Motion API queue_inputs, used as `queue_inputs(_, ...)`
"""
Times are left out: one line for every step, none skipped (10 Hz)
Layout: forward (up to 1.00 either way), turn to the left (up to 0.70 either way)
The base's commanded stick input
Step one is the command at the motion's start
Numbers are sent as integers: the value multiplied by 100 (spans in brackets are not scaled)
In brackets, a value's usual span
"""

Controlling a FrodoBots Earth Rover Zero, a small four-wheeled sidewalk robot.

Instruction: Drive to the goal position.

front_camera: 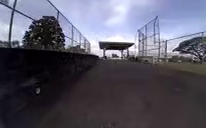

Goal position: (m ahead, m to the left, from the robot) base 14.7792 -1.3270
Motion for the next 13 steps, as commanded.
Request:
queue_inputs(85,0)
queue_inputs(85,0)
queue_inputs(85,0)
queue_inputs(85,0)
queue_inputs(85,0)
queue_inputs(85,0)
queue_inputs(85,0)
queue_inputs(85,0)
queue_inputs(85,0)
queue_inputs(85,0)
queue_inputs(85,0)
queue_inputs(85,0)
queue_inputs(85,0)
